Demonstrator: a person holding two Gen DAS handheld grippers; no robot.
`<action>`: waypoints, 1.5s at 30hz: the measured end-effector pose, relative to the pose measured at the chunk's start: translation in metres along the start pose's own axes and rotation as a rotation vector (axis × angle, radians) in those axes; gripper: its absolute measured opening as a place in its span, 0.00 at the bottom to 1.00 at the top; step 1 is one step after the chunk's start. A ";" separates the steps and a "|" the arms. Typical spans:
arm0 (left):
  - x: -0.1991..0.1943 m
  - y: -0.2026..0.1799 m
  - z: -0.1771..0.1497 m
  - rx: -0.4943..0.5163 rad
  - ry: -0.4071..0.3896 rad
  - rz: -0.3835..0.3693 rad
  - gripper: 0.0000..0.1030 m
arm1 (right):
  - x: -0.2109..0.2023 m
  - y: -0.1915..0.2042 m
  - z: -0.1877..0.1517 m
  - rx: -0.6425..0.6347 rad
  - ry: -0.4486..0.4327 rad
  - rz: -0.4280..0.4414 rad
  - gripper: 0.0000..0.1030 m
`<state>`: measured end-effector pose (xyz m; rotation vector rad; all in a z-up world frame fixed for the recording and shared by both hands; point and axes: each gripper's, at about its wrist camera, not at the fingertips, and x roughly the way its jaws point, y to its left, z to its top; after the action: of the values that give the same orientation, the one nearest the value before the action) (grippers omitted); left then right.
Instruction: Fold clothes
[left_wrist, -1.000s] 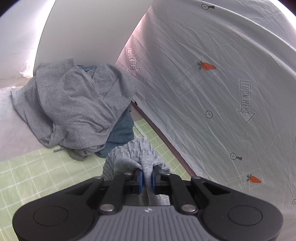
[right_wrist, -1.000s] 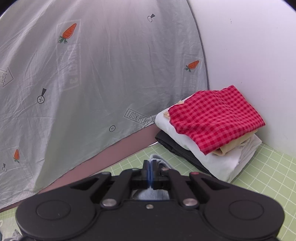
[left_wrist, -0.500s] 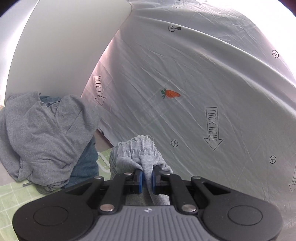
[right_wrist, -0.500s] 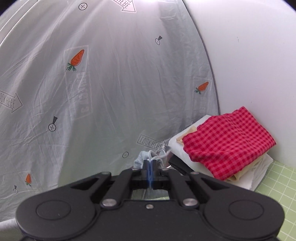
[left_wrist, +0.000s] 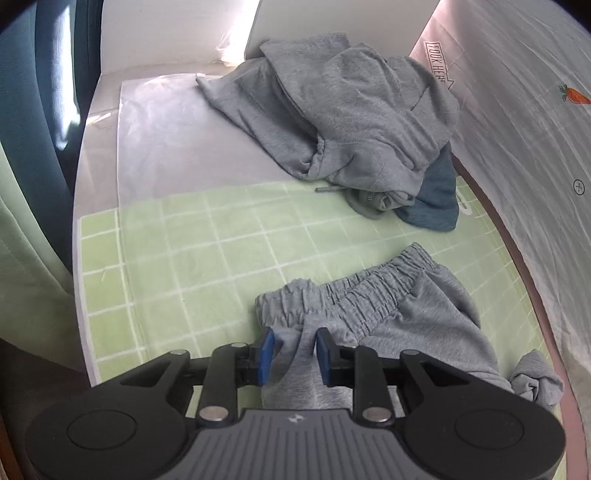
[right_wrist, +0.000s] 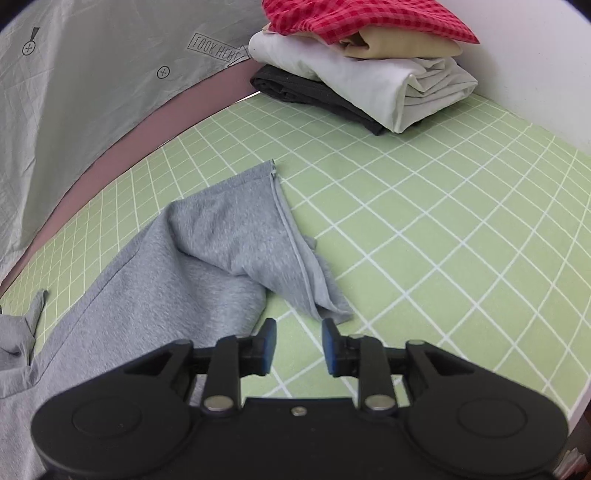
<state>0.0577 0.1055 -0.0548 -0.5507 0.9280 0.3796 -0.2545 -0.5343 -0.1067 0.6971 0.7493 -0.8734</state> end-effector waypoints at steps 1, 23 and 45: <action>-0.005 -0.006 0.000 0.026 -0.026 0.016 0.53 | 0.000 0.000 0.002 -0.004 -0.005 0.001 0.32; -0.019 -0.175 -0.200 0.642 0.102 -0.172 0.94 | 0.054 0.008 0.056 -0.229 0.063 0.028 0.59; 0.023 -0.229 -0.253 0.701 0.224 -0.084 1.00 | 0.095 0.012 0.089 -0.341 0.060 0.147 0.64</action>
<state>0.0287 -0.2273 -0.1309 0.0161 1.1708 -0.0975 -0.1780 -0.6374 -0.1316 0.4687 0.8643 -0.5735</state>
